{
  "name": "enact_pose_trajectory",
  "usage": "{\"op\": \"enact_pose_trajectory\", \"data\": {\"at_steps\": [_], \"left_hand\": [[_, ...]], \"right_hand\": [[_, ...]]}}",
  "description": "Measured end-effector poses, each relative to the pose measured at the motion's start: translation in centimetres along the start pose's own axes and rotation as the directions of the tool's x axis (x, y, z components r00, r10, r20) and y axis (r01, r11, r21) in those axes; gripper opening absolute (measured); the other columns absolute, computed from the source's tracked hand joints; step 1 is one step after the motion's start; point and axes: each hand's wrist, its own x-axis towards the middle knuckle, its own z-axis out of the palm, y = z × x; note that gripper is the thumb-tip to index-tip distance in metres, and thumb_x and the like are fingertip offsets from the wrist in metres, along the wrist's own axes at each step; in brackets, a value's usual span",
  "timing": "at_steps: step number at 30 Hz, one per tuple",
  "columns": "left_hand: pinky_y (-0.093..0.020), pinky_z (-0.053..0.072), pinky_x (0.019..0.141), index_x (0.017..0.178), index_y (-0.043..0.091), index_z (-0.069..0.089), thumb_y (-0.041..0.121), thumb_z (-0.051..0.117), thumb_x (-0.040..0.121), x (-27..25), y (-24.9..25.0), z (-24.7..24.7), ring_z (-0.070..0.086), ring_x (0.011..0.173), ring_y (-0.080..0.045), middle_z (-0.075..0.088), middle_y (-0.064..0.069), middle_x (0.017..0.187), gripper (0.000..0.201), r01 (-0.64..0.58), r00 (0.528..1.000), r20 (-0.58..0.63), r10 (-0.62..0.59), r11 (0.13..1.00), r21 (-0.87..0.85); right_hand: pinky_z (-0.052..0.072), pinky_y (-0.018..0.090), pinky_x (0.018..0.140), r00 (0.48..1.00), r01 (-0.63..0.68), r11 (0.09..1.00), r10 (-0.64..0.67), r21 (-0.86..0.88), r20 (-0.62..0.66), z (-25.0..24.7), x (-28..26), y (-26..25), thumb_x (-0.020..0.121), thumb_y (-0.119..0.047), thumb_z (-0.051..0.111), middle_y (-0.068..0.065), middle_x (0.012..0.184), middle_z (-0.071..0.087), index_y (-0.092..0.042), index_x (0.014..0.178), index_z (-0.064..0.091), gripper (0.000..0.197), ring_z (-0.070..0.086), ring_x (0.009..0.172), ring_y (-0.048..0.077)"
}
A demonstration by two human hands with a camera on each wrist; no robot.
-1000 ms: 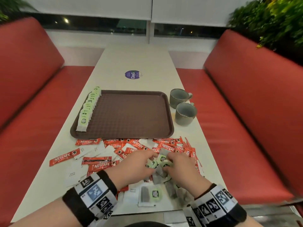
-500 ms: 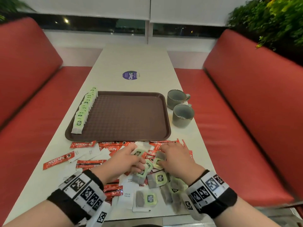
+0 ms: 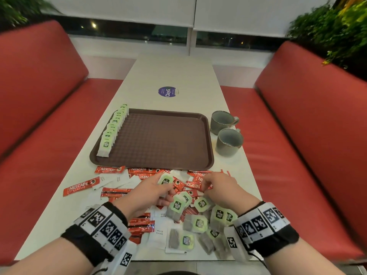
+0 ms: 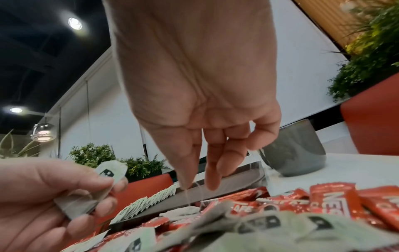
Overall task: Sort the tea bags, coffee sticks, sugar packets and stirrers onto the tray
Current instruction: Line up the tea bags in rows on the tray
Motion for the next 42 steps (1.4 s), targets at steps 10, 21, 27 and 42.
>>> {"op": "enact_pose_trajectory", "data": {"at_steps": [10, 21, 27, 42], "left_hand": [[-0.017, 0.048, 0.056, 0.12, 0.004, 0.051, 0.017, 0.054, 0.095, 0.5, -0.2, 1.1, 0.061, 0.065, -0.01, 0.066, -0.009, 0.086, 0.029, -0.023, 1.0, 0.007, 0.022, 0.996, 0.082], [-0.029, 0.053, 0.07, 0.103, 0.021, 0.059, 0.027, 0.057, 0.093, 0.7, 0.1, 1.1, 0.06, 0.071, -0.014, 0.065, -0.004, 0.081, 0.012, -0.195, 0.968, -0.156, 0.197, 0.98, 0.027], [-0.028, 0.05, 0.066, 0.1, 0.012, 0.062, 0.012, 0.066, 0.087, 0.2, 0.7, 1.8, 0.056, 0.066, -0.011, 0.062, -0.001, 0.075, 0.014, -0.215, 0.976, 0.025, 0.217, 0.975, -0.063], [-0.028, 0.056, 0.062, 0.095, -0.008, 0.062, -0.001, 0.05, 0.092, -0.9, -0.6, -1.1, 0.067, 0.076, -0.024, 0.066, -0.02, 0.087, 0.014, 0.024, 1.0, 0.006, -0.024, 0.945, -0.327]], "right_hand": [[0.027, 0.041, 0.093, 0.981, 0.191, 0.925, -0.169, -0.328, 0.097, 1.4, -0.1, 0.5, 0.086, -0.014, 0.053, -0.005, 0.111, 0.051, -0.03, 0.105, 0.056, 0.025, 0.042, 0.114, 0.022], [0.041, 0.017, 0.059, 0.982, 0.1, 0.845, 0.001, 0.525, -0.189, -1.1, -0.6, 0.2, 0.08, -0.012, 0.073, -0.003, 0.07, 0.062, -0.019, 0.07, 0.061, 0.018, 0.052, 0.061, 0.007], [0.043, 0.023, 0.055, 0.994, 0.089, 0.607, -0.006, 0.79, -0.108, -0.4, -0.5, -2.0, 0.081, -0.008, 0.073, 0.003, 0.063, 0.06, -0.014, 0.07, 0.066, 0.014, 0.052, 0.057, 0.013], [0.038, 0.039, 0.09, 0.992, 0.11, 0.93, -0.079, -0.35, 0.101, 3.3, -4.5, -1.2, 0.083, -0.043, 0.06, -0.001, 0.107, 0.056, -0.023, 0.105, 0.06, 0.031, 0.05, 0.102, 0.021]]}}
